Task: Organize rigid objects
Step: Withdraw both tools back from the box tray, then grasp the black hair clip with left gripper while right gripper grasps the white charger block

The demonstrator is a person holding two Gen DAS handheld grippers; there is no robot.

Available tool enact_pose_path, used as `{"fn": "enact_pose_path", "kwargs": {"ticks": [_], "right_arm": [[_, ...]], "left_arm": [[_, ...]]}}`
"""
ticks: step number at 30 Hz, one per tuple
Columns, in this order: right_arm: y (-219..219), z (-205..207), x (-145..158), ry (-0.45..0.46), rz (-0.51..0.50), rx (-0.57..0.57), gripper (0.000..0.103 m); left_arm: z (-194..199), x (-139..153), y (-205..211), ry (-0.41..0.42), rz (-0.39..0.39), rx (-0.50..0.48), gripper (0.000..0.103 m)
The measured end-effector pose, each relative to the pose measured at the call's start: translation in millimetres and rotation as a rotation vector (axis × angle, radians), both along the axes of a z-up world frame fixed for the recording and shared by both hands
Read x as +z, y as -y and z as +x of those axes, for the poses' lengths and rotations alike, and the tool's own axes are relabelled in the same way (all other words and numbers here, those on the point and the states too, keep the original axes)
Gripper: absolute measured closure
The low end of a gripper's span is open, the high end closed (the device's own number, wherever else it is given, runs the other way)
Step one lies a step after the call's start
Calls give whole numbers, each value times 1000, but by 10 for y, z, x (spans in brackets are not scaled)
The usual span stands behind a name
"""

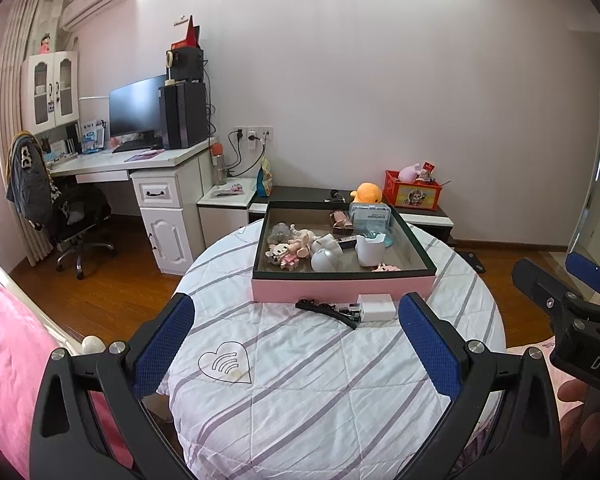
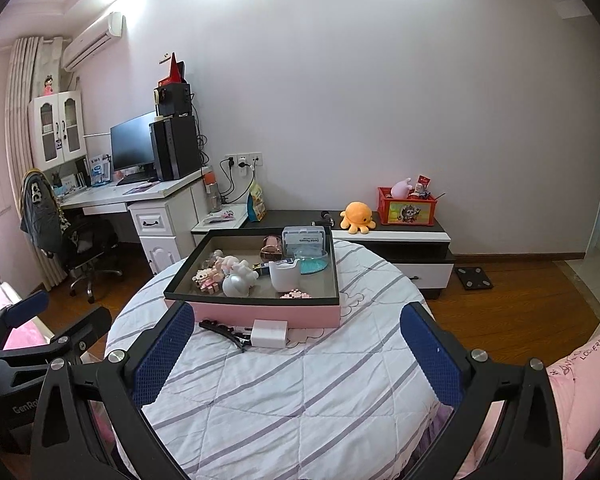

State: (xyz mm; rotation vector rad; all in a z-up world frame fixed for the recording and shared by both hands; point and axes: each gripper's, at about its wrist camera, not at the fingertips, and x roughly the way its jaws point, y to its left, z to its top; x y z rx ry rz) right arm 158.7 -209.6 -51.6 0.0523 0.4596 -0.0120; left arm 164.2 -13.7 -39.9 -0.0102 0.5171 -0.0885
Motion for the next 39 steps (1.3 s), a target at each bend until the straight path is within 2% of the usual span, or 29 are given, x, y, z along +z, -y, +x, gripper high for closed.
{"fn": "enact_pose_path", "kwargs": {"ticks": [10, 17, 25, 29, 37, 38, 39], "right_arm": [[44, 120, -114, -44, 6, -1, 0], [82, 425, -411, -143, 15, 18, 0], [96, 1038, -948, -306, 41, 44, 0], [138, 1364, -1169, -372, 89, 73, 0], [-121, 1933, -1532, -470, 121, 163, 0], [-144, 1974, -1562, -473, 117, 164, 1], [-160, 2006, -1593, -479, 111, 164, 8]], "left_arm": [[104, -164, -24, -48, -3, -1, 0], [372, -463, -15, -124, -5, 1, 0], [888, -947, 83, -241, 32, -17, 0], [1131, -1164, 93, -292, 46, -13, 0], [1417, -1443, 16, -356, 61, 6, 0], [1428, -1464, 25, -359, 64, 3, 0], [1448, -1485, 37, -362, 69, -1, 0]]}}
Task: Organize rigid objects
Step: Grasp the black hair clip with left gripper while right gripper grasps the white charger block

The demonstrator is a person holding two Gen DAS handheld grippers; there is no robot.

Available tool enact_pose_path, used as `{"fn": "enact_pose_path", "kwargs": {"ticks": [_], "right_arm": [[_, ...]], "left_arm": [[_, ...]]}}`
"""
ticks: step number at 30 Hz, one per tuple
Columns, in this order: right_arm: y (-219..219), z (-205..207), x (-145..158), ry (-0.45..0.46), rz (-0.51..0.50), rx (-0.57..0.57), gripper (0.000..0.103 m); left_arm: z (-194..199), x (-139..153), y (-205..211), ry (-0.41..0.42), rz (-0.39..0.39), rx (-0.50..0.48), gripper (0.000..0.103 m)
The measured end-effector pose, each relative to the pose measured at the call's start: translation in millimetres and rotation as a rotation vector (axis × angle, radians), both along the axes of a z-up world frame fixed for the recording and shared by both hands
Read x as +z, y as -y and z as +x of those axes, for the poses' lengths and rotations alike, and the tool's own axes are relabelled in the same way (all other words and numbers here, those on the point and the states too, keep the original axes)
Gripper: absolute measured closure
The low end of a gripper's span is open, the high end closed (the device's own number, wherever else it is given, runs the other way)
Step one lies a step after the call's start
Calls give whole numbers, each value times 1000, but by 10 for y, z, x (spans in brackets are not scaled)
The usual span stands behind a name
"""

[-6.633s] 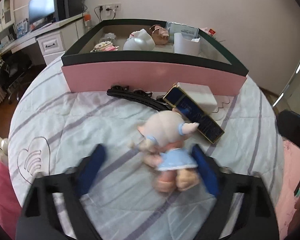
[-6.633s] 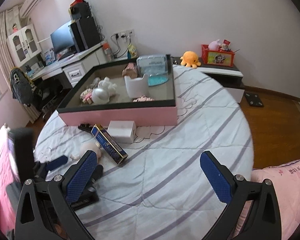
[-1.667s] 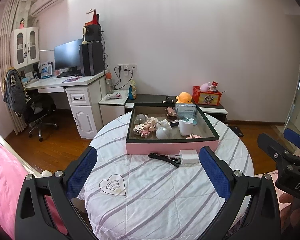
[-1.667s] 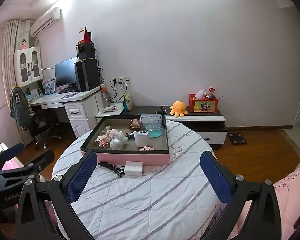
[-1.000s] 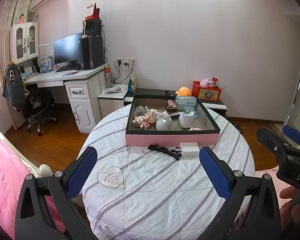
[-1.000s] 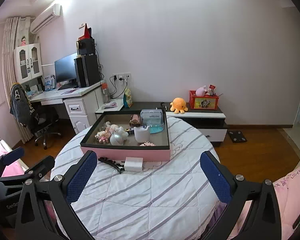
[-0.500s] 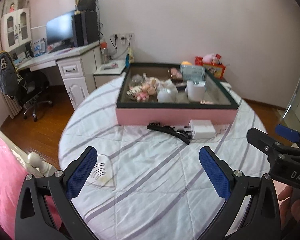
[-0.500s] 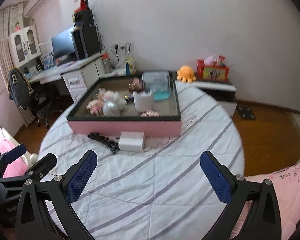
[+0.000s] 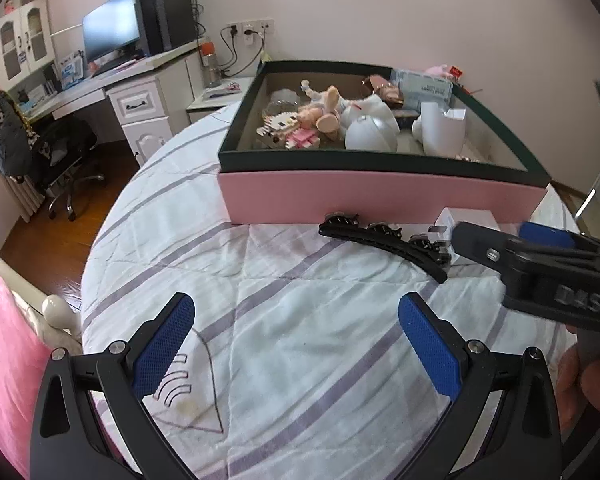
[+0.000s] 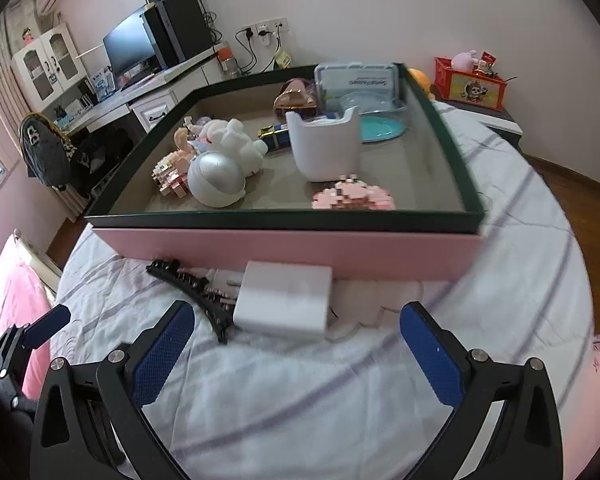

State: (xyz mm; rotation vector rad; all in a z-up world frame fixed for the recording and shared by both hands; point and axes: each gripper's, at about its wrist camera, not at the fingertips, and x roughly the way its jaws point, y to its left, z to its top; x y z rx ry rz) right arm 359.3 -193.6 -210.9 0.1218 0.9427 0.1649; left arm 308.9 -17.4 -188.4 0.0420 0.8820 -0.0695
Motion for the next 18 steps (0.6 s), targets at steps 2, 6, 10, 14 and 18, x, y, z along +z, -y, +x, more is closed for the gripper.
{"fn": "enact_pose_path", "kwargs": {"ticks": [2, 6, 10, 14, 18], "right_arm": [[-20, 66, -85, -26, -14, 10, 24], [-28, 55, -71, -1, -2, 41, 37], [11, 17, -39, 2, 4, 42, 47], [20, 38, -51, -13, 12, 42, 46], [-73, 22, -57, -7, -24, 56, 37]], "left_arm": [[44, -35, 24, -7, 6, -5, 0], [105, -84, 72, -21, 4, -15, 0], [121, -81, 126, -20, 7, -26, 0], [103, -92, 123, -25, 4, -22, 0], [98, -96, 116, -26, 2, -18, 0]]}}
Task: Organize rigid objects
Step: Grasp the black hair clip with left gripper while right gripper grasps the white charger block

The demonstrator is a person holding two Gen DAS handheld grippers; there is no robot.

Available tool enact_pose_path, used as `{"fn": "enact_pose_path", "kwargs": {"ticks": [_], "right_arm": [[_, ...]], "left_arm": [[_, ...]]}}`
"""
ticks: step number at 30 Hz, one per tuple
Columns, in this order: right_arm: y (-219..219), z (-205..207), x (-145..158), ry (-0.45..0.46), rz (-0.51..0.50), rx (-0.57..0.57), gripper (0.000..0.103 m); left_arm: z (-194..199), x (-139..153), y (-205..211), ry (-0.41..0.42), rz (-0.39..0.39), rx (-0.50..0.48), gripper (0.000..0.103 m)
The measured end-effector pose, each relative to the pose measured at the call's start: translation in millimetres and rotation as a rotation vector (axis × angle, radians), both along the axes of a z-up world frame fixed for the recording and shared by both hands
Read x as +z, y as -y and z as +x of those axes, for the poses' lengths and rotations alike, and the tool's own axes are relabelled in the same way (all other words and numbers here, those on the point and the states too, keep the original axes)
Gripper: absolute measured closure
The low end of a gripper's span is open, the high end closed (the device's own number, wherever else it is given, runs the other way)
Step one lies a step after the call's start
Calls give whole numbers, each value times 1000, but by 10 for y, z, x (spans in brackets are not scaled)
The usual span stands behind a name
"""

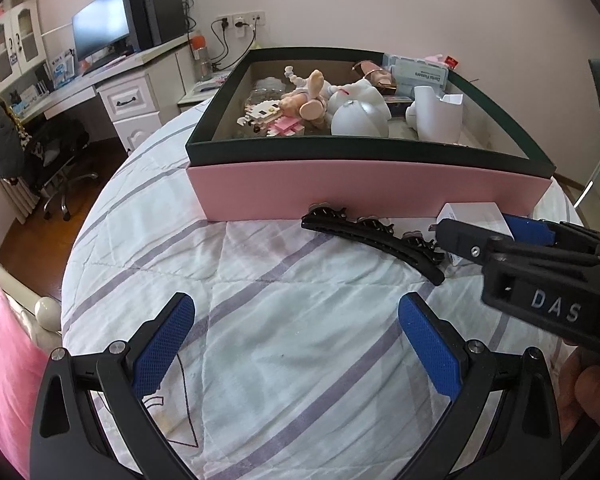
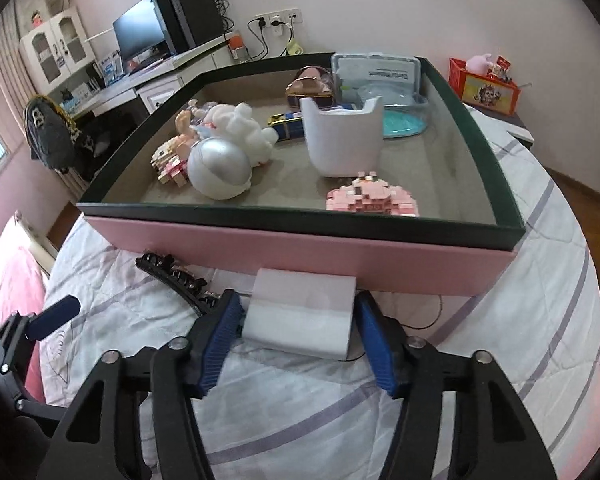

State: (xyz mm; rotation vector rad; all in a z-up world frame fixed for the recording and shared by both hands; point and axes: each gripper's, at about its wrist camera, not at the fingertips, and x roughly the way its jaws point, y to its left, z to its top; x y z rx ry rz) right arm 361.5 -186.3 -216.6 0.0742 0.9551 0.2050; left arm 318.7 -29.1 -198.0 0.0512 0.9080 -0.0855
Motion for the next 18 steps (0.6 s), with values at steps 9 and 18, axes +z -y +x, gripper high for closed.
{"fn": "enact_pose_path", "kwargs": {"ticks": [9, 18], "right_arm": [[81, -27, -37, 8, 12, 1, 36], [392, -147, 28, 31, -13, -49, 49]], "left_arm": [[16, 4, 10, 1, 2, -7, 0], [104, 80, 181, 22, -28, -57, 0]]}}
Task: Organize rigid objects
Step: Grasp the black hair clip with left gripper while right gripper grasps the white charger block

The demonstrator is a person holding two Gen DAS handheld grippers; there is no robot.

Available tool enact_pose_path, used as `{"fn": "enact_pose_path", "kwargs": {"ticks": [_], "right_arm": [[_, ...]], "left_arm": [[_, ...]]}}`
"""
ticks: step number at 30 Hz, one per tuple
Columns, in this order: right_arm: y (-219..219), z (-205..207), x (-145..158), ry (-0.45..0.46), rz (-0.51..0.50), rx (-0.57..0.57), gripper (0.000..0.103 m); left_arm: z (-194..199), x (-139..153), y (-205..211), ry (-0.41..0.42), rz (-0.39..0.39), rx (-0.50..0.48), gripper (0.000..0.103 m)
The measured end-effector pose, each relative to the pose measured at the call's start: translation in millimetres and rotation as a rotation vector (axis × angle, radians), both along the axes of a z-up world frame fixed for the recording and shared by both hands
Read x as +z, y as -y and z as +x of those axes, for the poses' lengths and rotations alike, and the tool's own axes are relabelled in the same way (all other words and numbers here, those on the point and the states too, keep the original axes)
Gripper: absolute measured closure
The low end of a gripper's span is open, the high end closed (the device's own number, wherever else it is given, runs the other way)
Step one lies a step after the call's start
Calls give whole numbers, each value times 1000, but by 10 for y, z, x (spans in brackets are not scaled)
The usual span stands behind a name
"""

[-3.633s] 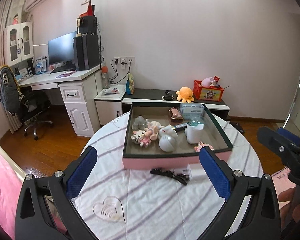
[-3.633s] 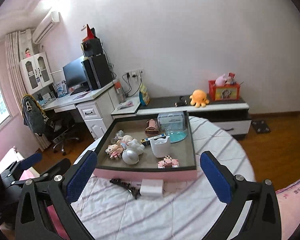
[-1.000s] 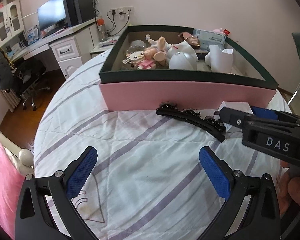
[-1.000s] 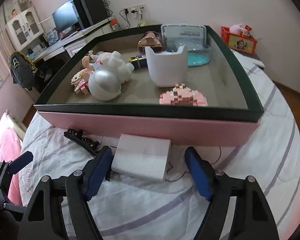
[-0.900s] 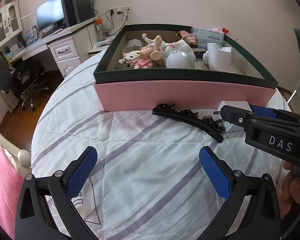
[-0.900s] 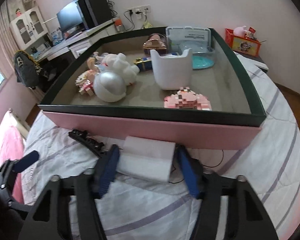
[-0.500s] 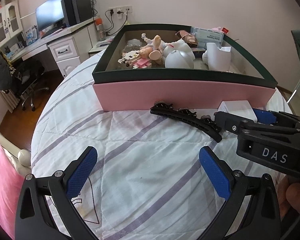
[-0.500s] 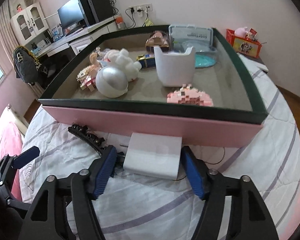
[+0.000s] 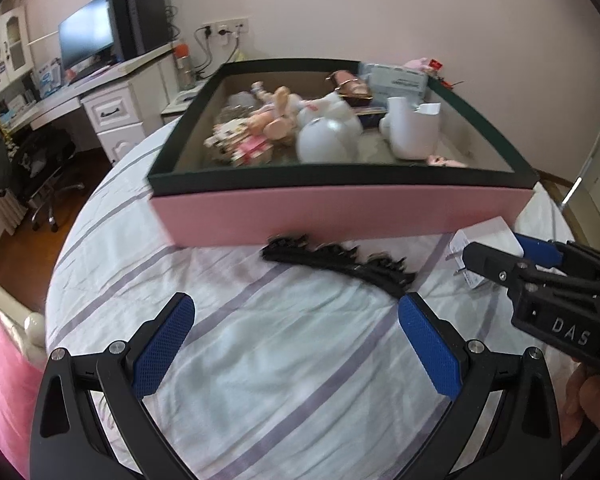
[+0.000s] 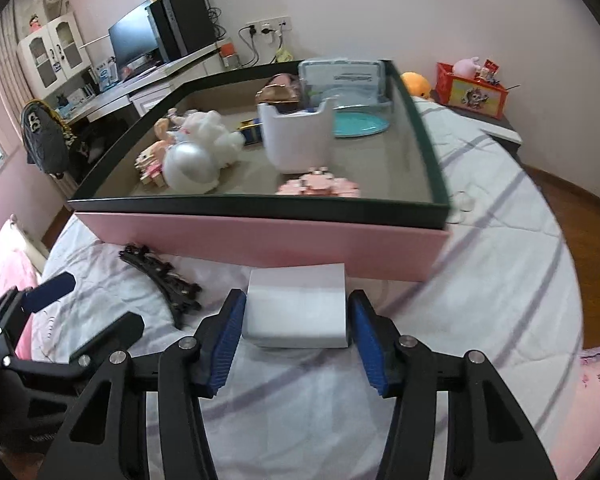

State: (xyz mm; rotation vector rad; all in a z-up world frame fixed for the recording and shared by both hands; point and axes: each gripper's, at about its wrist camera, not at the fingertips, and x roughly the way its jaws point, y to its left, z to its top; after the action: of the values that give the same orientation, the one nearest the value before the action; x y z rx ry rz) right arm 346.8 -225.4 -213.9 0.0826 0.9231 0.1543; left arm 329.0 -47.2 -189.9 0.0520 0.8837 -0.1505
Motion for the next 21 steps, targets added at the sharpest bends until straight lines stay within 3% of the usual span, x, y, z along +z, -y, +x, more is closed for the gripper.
{"fn": "enact_pose_path", "kwargs": {"ticks": [5, 9, 16, 21], "right_arm": [[88, 10, -3, -1, -7, -8, 49], [119, 36, -18, -5, 0, -17, 48], [42, 73, -82, -7, -17, -6, 43], [30, 41, -82, -10, -13, 4, 42]], "left_arm": [[175, -31, 144, -28, -19, -35, 0], [338, -108, 143, -41, 0, 6, 0], [441, -186, 66, -69, -68, -18, 1], [387, -156, 52, -68, -101, -38, 9]]}}
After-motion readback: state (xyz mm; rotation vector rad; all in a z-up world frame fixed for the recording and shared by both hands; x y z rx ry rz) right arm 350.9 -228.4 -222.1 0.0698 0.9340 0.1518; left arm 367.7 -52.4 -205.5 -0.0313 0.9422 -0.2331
